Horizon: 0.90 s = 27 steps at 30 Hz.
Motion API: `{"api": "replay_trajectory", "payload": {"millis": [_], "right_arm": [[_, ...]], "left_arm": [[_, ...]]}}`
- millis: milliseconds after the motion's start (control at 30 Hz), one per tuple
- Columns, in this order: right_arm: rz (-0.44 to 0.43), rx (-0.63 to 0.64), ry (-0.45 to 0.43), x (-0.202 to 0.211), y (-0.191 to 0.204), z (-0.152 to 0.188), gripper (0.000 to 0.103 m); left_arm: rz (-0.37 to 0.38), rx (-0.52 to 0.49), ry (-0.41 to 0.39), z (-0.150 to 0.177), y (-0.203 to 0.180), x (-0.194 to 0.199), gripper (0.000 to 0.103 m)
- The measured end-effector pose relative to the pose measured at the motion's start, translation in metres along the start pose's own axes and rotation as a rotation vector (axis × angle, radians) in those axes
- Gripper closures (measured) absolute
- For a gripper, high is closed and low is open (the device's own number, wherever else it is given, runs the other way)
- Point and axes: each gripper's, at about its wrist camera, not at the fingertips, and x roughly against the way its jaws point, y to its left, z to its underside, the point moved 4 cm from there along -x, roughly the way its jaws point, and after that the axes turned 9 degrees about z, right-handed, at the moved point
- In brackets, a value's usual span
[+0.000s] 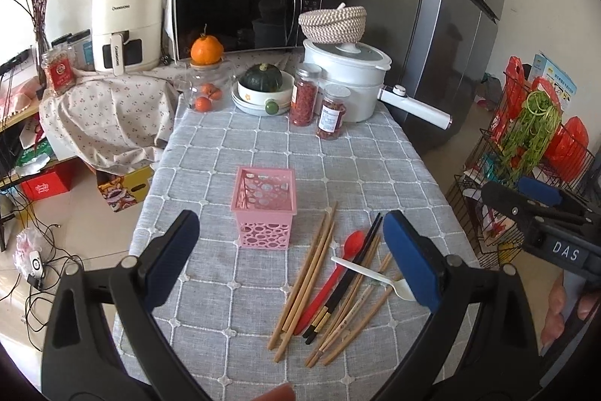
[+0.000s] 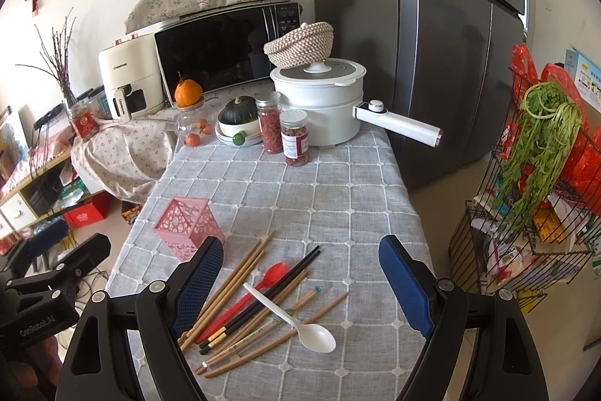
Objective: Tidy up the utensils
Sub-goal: 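Lower the left tool onto a wooden chopstick and close its fingers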
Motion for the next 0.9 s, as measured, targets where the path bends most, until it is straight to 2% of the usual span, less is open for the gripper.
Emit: {"api": "replay_trajectory", "payload": {"millis": [133,300,400,467,500,667,900], "right_arm": [[0.01,-0.005,0.041,-0.018,-0.009,-0.002,0.017],[-0.022,-0.026,0.176,-0.056,-0.021,0.004,0.017],[-0.038,-0.043,0.262,-0.078,-0.026,0.014,0.017],[-0.042,-0.047,0.313,-0.09,-0.027,0.022,0.017],[-0.045,-0.048,0.334,-0.097,-0.027,0.026,0.017],[-0.033,-0.044,0.409,-0.115,-0.03,0.041,0.018],[-0.022,-0.05,0.451,-0.126,-0.032,0.05,0.018]], "left_arm": [[0.044,-0.024,0.118,0.004,-0.003,-0.026,0.018],[0.098,-0.075,0.307,0.021,-0.011,-0.067,0.024],[0.128,-0.076,0.409,0.036,-0.011,-0.094,0.039],[0.129,-0.082,0.457,0.042,-0.009,-0.11,0.053],[0.129,-0.077,0.473,0.046,-0.007,-0.116,0.057],[0.154,-0.023,0.532,0.06,0.005,-0.147,0.09],[0.119,-0.018,0.56,0.072,0.012,-0.174,0.096]]}}
